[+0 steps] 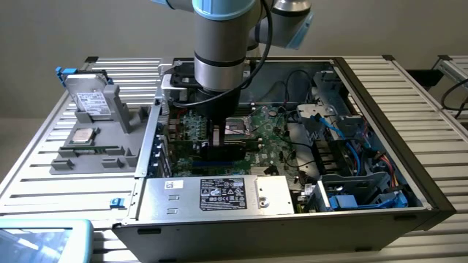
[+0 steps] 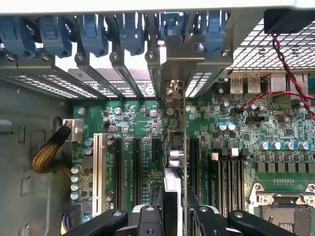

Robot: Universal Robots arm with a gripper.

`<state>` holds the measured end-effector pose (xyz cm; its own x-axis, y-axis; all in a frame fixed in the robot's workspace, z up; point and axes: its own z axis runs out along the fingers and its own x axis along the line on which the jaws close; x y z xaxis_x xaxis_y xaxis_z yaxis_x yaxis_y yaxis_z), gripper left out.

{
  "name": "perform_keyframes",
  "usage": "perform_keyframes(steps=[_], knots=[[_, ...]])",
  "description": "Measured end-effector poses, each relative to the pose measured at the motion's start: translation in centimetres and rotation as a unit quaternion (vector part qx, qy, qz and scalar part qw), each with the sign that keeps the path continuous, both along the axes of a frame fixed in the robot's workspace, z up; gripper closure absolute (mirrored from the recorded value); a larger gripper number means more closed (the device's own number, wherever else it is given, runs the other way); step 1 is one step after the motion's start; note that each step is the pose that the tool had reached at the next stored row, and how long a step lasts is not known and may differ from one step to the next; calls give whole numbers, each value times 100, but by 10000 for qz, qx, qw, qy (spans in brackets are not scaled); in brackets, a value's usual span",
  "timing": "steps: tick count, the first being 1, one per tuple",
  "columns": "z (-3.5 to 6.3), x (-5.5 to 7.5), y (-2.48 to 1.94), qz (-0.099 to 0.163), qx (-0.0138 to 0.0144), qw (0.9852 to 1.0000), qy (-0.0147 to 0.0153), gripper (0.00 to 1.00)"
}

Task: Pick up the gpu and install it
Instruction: 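Insert the gpu into the slot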

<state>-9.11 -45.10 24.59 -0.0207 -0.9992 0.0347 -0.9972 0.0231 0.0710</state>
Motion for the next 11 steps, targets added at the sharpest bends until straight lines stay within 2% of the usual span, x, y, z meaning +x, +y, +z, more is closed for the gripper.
perform_keyframes(steps=[6,11], knots=[[29,0,0,0,0,10000,-2,71],[29,1,0,0,0,10000,-24,71]])
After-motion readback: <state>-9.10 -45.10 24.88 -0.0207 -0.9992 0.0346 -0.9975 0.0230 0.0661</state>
